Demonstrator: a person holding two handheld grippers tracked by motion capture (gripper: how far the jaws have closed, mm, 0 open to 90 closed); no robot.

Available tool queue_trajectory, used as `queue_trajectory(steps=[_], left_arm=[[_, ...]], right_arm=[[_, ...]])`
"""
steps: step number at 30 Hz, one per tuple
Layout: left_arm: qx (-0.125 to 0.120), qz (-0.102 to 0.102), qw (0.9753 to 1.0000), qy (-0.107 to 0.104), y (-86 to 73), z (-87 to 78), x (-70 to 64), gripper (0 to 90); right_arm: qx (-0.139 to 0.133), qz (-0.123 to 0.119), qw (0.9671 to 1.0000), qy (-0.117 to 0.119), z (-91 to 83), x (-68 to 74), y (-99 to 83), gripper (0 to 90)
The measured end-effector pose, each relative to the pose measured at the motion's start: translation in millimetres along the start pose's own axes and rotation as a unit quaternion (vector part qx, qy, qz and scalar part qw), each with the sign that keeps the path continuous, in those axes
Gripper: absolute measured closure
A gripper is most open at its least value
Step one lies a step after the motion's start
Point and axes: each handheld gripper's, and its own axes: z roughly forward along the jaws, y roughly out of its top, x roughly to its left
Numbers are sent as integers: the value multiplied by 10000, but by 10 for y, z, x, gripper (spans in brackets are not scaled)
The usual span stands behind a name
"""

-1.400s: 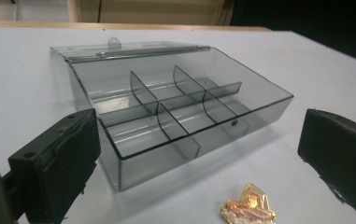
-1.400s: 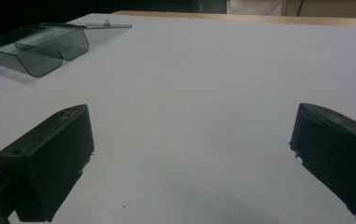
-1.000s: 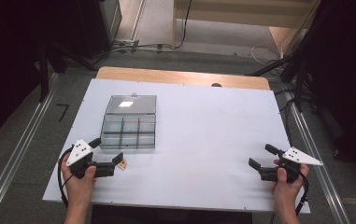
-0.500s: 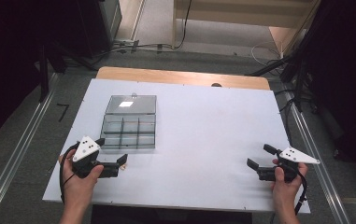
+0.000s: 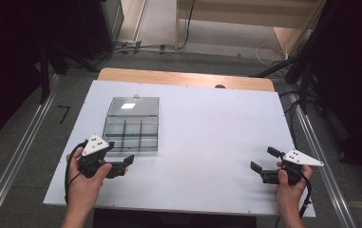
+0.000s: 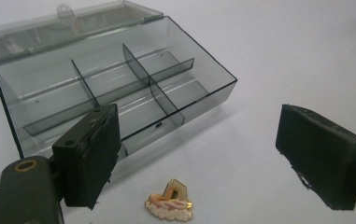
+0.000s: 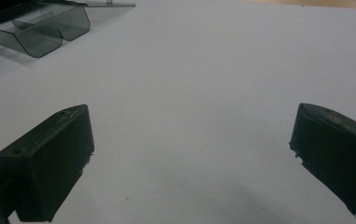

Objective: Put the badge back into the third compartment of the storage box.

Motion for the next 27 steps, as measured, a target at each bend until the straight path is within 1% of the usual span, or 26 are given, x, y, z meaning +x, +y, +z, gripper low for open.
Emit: queue_trajectory(steps=[2,3,5,8,11,13,15,20,21,23,27], left_arm=[[59,-84,9999,-9,-26,-4,27,147],[153,-107,9998,27,-57,1,40,147],[198,-99,9997,55,-73,-2,50,147],[234,-207,9995,66,-127,-7,80,147],[308,-254,9992,39,-176,12,99,148],[362,-299,9989,52,-203,25,110,179],[401,-393,9984,90,-219,37,125,215],[509,-612,9965,272,-252,73,162,321],[537,-659,9959,303,-262,85,168,321],[647,-693,9949,338,-291,126,174,364],[723,-650,9946,360,-313,166,154,390]], right_arm=[[4,-4,10000,-1,4,3,1,0],[7,-20,10000,-6,7,1,1,0],[25,-14,10000,-5,9,0,3,0],[36,3,10000,-2,10,-1,4,0],[47,-9,10000,12,17,-5,6,0],[59,-9,10000,20,17,-6,5,0],[66,17,10000,22,16,-7,5,0],[76,29,10000,36,21,-12,5,0],[76,29,10000,36,21,-12,5,0],[90,57,9999,43,23,-14,5,0],[96,55,9999,53,27,-17,5,0]])
